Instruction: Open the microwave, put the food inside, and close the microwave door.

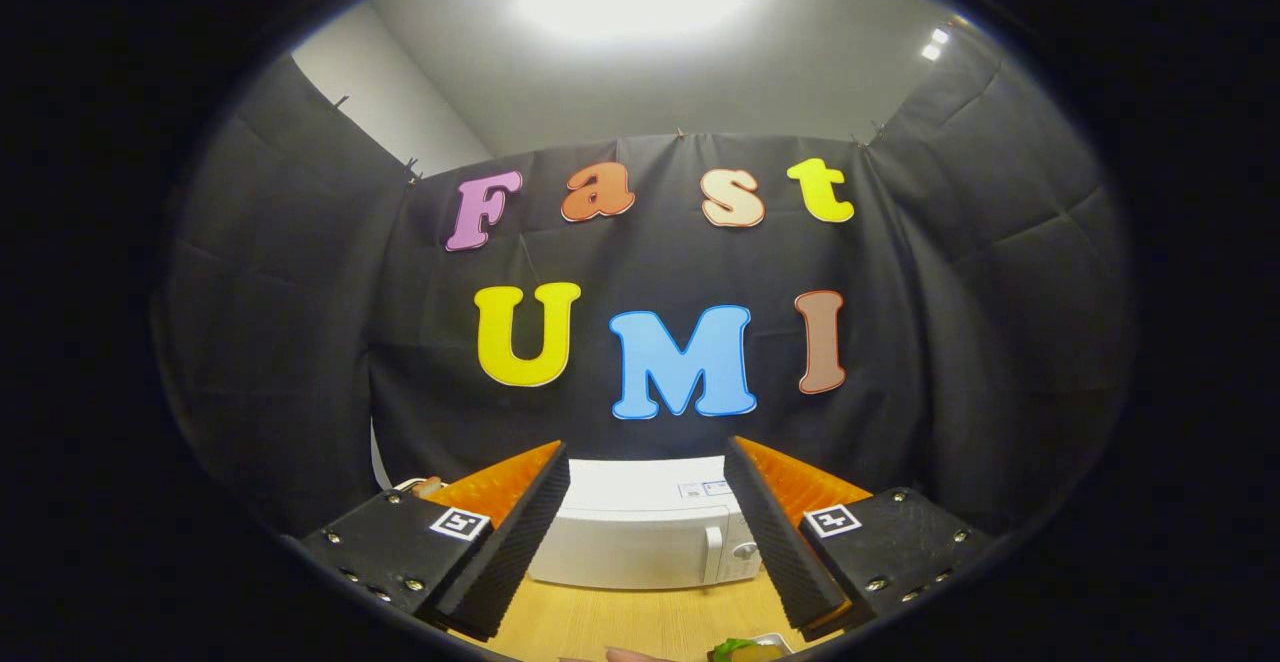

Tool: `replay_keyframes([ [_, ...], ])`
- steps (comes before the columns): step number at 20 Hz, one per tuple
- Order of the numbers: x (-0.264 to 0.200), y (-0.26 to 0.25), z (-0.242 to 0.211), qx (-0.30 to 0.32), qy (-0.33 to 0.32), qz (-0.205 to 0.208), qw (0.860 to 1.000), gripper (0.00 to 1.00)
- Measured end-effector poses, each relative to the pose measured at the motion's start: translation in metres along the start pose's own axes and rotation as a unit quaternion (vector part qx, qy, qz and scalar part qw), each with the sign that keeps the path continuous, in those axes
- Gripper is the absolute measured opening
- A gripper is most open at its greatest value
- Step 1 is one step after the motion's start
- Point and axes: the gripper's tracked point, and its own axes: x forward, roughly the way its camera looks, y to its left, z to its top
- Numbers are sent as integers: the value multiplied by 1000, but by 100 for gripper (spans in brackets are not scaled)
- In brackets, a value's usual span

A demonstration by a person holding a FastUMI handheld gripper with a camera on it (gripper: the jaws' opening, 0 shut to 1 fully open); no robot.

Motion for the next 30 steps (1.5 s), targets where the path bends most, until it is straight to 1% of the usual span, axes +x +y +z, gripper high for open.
replay_keyframes([
  [6, 34, -8, -27, 12, 3, -12, 1000, 99],
  [10, 64, -17, -57, 3, 11, -20, 1000, 99],
  [13, 86, -24, -74, 7, 0, -24, 1000, 99],
  [15, 100, -34, -94, 17, 5, -35, 999, 99],
  [19, 130, -44, -130, 35, 6, -34, 999, 99],
  [22, 146, -50, -158, 27, 18, -35, 999, 99],
  [24, 155, -55, -173, 22, 14, -42, 999, 99],
  [26, 166, -53, -189, 15, 13, -35, 999, 99],
  [28, 174, -50, -214, 8, 32, -21, 999, 99],
  [30, 181, -59, -231, 5, 49, -30, 998, 99],
])
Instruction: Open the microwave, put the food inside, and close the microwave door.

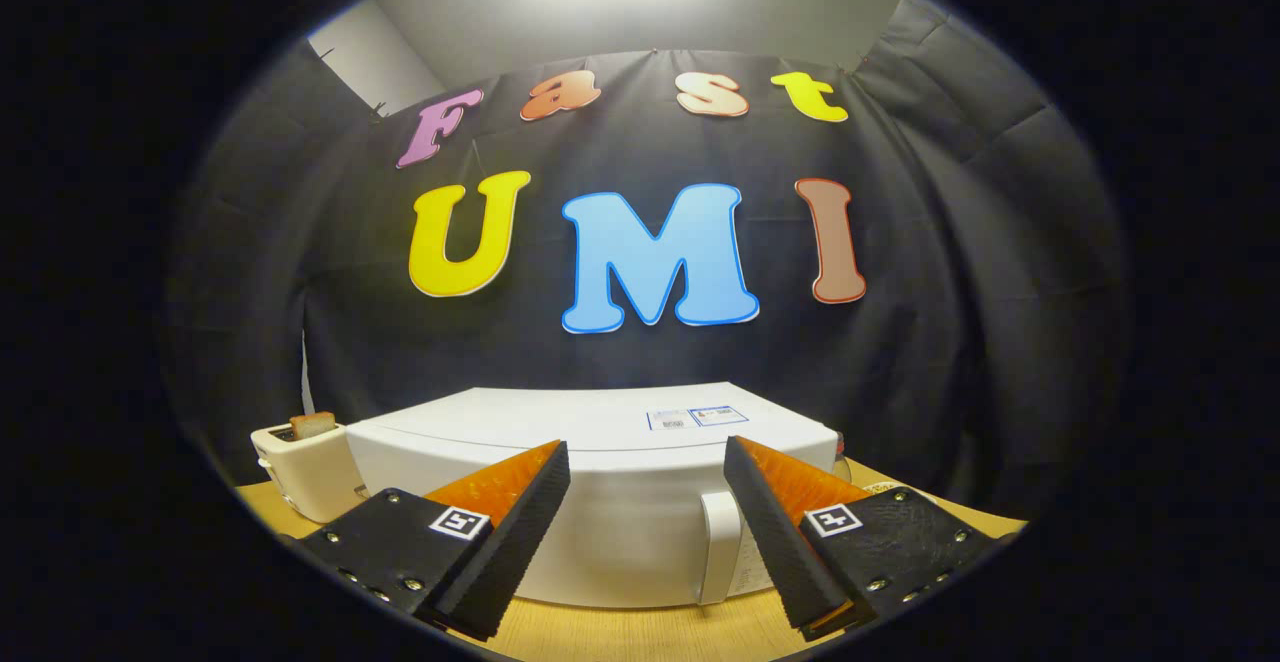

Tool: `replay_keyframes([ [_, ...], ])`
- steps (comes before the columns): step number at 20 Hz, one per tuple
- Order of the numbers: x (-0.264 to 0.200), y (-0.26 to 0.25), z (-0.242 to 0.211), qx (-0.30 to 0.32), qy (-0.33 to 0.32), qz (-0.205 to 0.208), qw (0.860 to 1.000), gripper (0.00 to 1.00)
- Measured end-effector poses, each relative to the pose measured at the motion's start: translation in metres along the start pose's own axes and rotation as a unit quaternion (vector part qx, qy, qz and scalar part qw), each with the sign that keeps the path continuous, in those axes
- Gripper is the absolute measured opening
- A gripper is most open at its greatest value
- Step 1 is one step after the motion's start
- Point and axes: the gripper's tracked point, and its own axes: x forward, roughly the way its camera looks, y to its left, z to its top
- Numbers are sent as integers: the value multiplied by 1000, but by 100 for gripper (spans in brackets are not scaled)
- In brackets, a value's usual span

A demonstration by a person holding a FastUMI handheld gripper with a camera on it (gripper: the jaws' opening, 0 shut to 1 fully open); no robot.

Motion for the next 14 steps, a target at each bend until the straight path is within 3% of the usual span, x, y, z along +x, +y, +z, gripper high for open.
replay_keyframes([
  [7, 24, -21, -56, -31, 50, -7, 998, 99],
  [8, 26, -23, -59, -26, 53, -5, 998, 91],
  [9, 29, -26, -64, -20, 57, -9, 998, 91],
  [10, 31, -30, -68, -18, 62, -15, 998, 80],
  [14, 31, -39, -72, -15, 71, -24, 997, 57],
])
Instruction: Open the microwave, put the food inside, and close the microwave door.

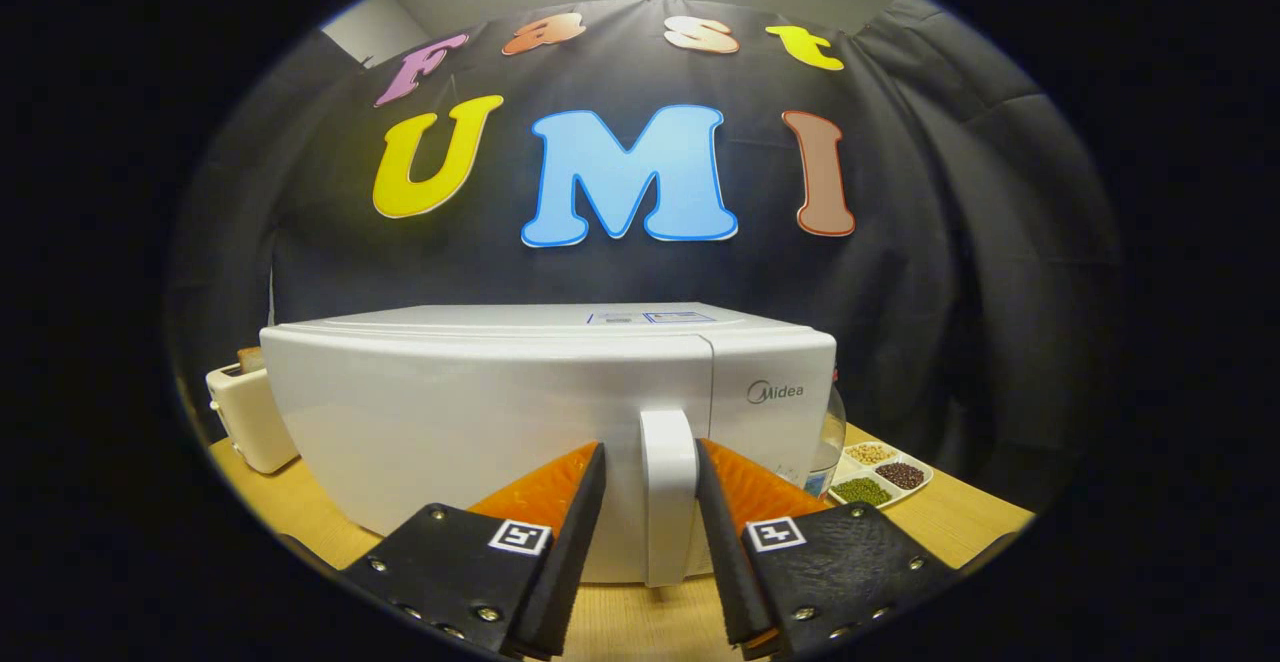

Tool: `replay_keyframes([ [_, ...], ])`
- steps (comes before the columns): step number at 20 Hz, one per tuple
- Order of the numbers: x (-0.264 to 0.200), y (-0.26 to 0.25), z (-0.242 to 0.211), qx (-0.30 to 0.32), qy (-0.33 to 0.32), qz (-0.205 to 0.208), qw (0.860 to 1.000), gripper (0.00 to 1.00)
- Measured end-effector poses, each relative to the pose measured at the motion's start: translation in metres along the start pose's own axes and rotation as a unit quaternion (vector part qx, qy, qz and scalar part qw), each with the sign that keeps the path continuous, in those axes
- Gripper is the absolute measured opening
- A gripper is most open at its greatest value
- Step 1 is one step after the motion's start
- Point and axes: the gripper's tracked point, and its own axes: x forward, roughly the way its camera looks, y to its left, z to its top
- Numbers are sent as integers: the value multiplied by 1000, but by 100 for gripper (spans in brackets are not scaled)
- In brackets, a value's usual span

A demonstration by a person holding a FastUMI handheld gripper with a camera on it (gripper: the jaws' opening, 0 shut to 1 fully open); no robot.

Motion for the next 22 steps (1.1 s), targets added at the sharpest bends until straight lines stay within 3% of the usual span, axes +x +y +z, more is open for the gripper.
replay_keyframes([
  [3, 3, -4, -2, 10, 12, 6, 1000, 32],
  [7, -2, -4, -3, 6, 18, 12, 1000, 32],
  [8, -7, -3, -4, 8, 31, 12, 999, 19],
  [12, -4, -5, -7, -15, 36, 5, 999, 19],
  [16, -6, -3, -7, -4, 49, 25, 998, 19],
  [20, -6, -4, -10, 32, 92, 21, 995, 19],
  [22, -6, -3, -7, 15, 87, 17, 996, 4],
])
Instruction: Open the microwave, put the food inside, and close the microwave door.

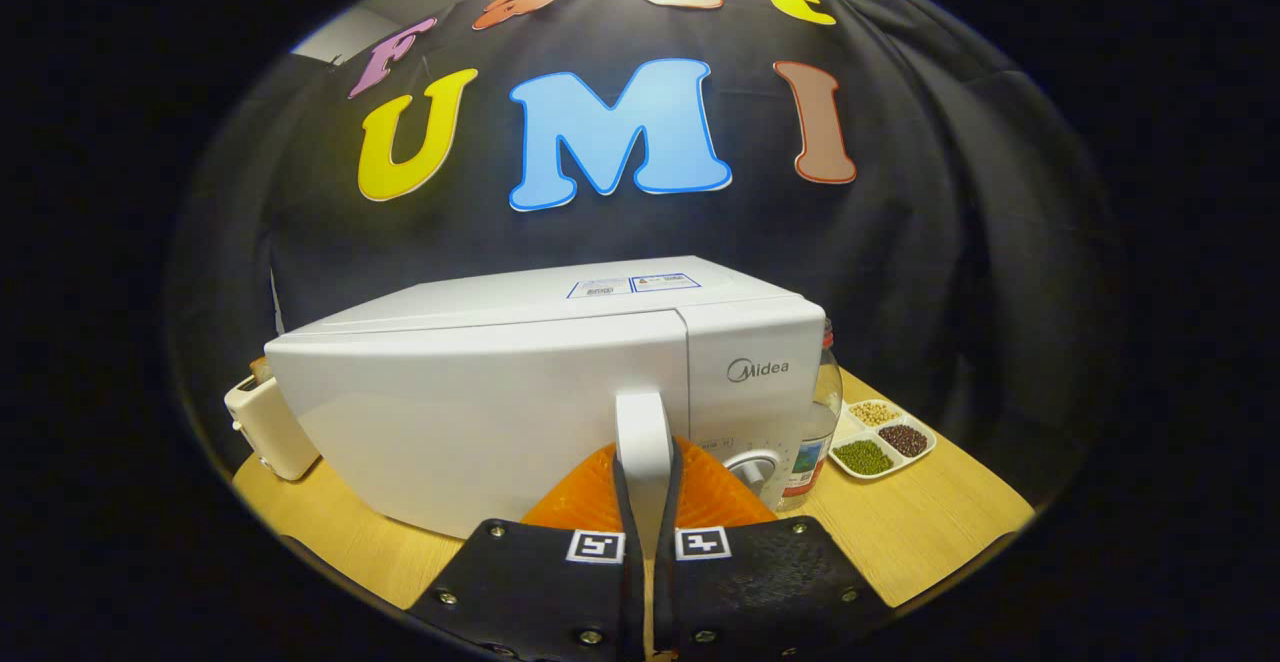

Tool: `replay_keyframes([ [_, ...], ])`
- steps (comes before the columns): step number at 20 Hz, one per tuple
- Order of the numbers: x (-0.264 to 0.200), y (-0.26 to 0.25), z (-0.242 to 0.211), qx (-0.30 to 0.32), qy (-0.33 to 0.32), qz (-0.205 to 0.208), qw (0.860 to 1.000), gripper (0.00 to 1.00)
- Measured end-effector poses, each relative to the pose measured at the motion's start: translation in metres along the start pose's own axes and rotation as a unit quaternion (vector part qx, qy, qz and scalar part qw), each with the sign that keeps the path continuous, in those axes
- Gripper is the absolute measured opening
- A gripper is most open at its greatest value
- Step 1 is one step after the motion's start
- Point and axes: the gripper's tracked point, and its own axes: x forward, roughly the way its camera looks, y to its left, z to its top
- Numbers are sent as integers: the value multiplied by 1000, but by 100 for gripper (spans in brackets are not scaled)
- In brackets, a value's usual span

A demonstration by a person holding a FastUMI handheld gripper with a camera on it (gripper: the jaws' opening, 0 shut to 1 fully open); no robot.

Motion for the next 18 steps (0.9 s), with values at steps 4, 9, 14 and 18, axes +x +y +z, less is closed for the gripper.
replay_keyframes([
  [4, -2, 0, -1, 21, 13, 15, 1000, 4],
  [9, -14, 0, -4, -16, 14, -8, 1000, 5],
  [14, -48, 5, -13, -22, 33, -2, 999, 4],
  [18, -86, 16, -24, -29, 48, -23, 998, 4],
])
